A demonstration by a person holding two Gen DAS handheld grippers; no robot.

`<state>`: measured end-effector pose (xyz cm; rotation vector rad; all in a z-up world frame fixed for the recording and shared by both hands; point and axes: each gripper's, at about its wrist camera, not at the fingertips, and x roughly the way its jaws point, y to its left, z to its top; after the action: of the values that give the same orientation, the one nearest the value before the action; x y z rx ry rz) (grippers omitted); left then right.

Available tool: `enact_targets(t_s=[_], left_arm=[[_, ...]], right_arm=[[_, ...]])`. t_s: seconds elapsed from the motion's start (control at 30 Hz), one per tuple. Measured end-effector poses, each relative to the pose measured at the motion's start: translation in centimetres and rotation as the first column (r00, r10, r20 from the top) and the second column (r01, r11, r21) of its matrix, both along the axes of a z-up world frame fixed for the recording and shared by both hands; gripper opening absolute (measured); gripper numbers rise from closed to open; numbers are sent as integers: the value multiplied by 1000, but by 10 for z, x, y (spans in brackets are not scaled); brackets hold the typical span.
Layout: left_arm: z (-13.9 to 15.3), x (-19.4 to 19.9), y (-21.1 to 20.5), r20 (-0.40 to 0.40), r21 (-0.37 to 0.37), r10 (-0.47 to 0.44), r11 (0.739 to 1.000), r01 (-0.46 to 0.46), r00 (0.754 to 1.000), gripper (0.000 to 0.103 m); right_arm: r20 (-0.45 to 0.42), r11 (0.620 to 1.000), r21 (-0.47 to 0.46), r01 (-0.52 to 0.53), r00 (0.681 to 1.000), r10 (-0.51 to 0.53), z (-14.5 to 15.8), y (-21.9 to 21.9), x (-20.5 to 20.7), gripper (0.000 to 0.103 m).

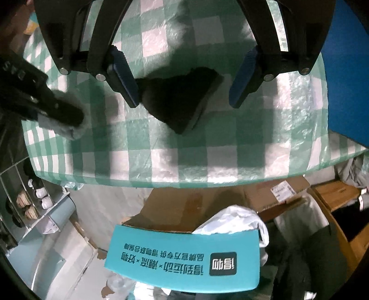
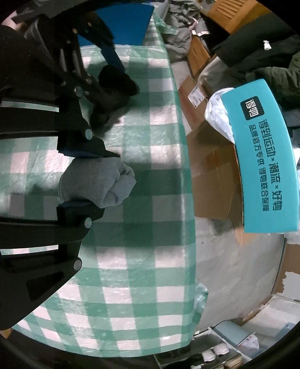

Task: Organize soft objects
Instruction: 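Grasp the grey sock with the right gripper while the left grasps the black sock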

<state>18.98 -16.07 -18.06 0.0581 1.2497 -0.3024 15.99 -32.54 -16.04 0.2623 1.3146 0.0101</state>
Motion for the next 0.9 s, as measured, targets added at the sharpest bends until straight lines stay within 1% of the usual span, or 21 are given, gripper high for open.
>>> enact_targets(t_s=[0.07,0.13,0.17,0.2,0.27,0.3,0.33,0.37,0.47,0.6,0.7,0.77,0.9], left_arm=[[-3,-1,-5,2,11,-11,1000,11,1000,81],[-7,-3,-10,-8,22,-29,999,29,1000,76],[-7,-5,-14,7,44,-37,998,37,999,72],[-7,-7,-17,15,58,-49,997,48,999,65],[-6,-10,-23,36,100,-78,992,74,996,56],[-7,-10,-23,40,105,-85,991,81,996,49],[-6,-11,-24,43,108,-88,991,83,995,45],[-5,-12,-24,43,108,-88,991,83,995,38],[-5,-14,-23,26,86,-97,992,94,995,36],[-3,-21,-22,29,87,-102,991,99,994,34],[4,-28,-21,47,91,-112,990,107,993,34],[9,-35,-21,67,112,-127,987,119,990,34],[20,-40,-14,81,115,-125,987,115,989,34]], right_arm=[[-1,1000,4,7,1000,-7,0,-2,-5,27],[1,1000,9,12,1000,-12,0,-3,-9,27],[5,1000,12,11,1000,-11,1,-4,-12,27],[8,1000,12,11,1000,-11,2,-4,-14,27],[13,1000,16,11,1000,-11,3,-6,-18,27],[14,1000,19,9,1000,-10,4,-6,-20,27],[16,1000,20,7,1000,-7,5,-6,-23,27],[16,1000,19,6,1000,-7,5,-6,-24,27],[26,1000,16,-2,1000,2,8,-4,-31,27],[47,999,-7,-33,998,33,16,4,-39,27],[66,999,-25,-47,997,48,24,7,-45,27],[77,997,-47,-58,995,62,30,10,-48,27],[95,996,-51,-70,993,75,40,12,-54,27]])
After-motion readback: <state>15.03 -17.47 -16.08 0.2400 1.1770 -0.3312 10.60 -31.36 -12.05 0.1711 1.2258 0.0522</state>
